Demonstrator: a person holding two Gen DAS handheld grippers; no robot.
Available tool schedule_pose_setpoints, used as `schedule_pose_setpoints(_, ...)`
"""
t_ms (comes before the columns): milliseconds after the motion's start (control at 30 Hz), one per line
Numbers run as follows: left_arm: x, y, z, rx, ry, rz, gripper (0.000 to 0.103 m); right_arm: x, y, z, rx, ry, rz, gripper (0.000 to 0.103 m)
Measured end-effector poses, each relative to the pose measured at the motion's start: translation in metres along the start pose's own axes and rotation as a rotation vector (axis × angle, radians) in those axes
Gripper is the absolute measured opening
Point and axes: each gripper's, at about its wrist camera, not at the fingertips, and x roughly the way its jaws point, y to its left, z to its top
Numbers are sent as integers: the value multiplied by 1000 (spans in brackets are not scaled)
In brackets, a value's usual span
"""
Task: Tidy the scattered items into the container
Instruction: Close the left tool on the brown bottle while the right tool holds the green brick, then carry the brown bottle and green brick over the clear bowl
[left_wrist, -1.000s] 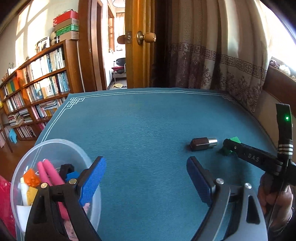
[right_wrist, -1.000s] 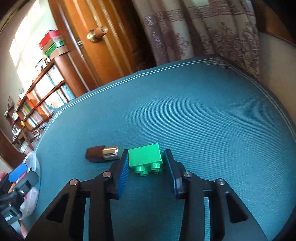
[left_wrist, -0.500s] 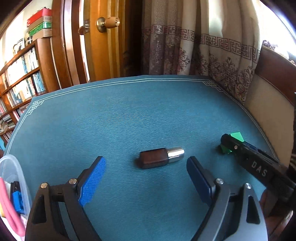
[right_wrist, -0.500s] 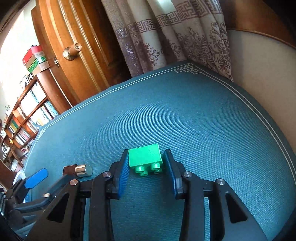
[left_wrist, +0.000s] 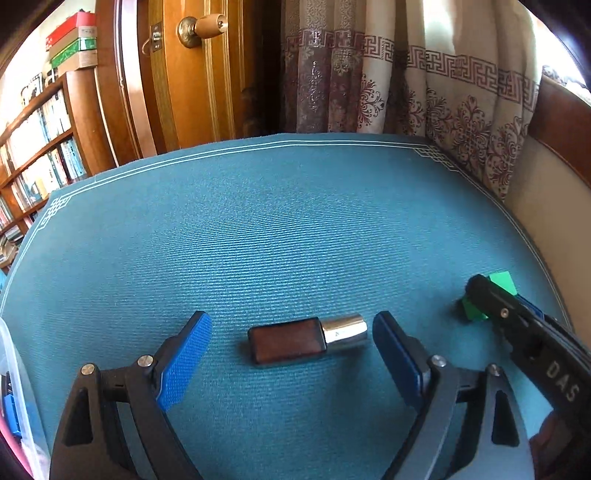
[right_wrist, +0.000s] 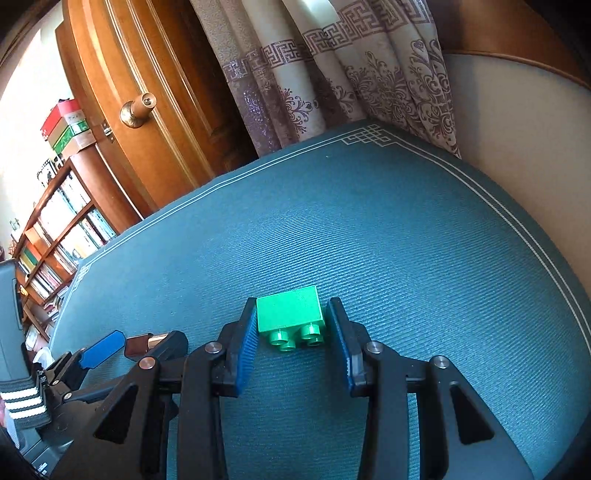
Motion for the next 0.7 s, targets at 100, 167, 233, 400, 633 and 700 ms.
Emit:
schedule_pose_setpoints(100, 1, -2, -2, 17, 14, -2, 79, 0, 0, 0, -1, -1, -2, 40)
schedule_pose_setpoints(167, -1, -4, -4, 30, 5, -9, 70, -1, 1, 0, -2, -2, -3, 40)
schedule_pose_setpoints(233, -3, -5, -6, 38, 2, -4, 66, -1, 1, -1, -2, -2, -4, 40)
schedule_pose_setpoints(400, -10, -2, -11, 25, -10, 1, 66, -1, 1, -1, 1, -4, -4, 40)
schedule_pose_setpoints(633, -34, 6, -22, 18, -69, 79, 66, -1, 1, 0, -2, -6, 0, 40)
schedule_pose_setpoints(700, -40, 9, -22, 20, -87, 98, 66, -1, 1, 0, -4, -6, 2, 40)
